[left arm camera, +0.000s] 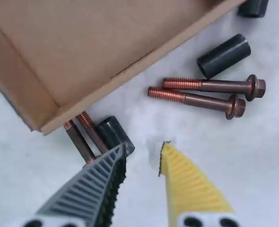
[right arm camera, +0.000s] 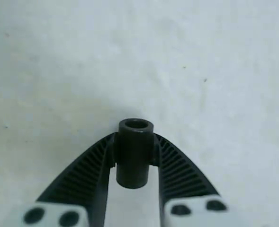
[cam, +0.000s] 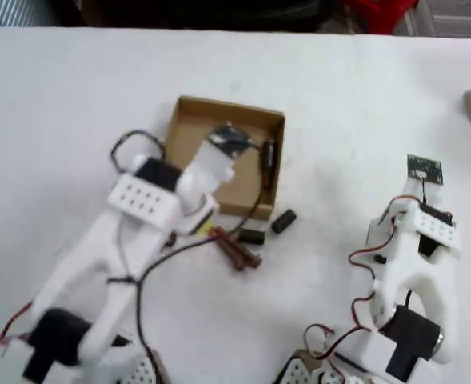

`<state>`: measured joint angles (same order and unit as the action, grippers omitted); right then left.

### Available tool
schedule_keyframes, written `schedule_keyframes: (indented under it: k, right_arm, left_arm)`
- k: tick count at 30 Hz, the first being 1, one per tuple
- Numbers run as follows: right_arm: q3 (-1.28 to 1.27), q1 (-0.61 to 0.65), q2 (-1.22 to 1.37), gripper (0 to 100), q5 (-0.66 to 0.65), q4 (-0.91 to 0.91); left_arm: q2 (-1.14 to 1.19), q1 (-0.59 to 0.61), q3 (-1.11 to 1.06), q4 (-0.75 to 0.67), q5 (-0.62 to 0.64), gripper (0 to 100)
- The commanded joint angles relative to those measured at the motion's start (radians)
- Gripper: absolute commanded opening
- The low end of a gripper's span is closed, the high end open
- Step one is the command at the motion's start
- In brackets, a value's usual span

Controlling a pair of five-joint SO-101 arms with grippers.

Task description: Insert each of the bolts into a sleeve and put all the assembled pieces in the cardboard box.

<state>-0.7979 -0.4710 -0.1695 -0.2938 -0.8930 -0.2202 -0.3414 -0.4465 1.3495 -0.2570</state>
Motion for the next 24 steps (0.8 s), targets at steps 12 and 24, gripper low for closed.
schedule_keyframes:
  k: [12, 24]
  right_arm:
    - [-0.017, 0.002, -0.033, 1.7, 0.005, 0.047]
    - [-0.018, 0.007, -0.033, 1.7, 0.003, 0.048]
  left_arm:
    - [0.048, -0.211, -0.109, -0.181, -0.559, 17]
    - [0.024, -0.232, -0.147, -0.181, -0.781, 17]
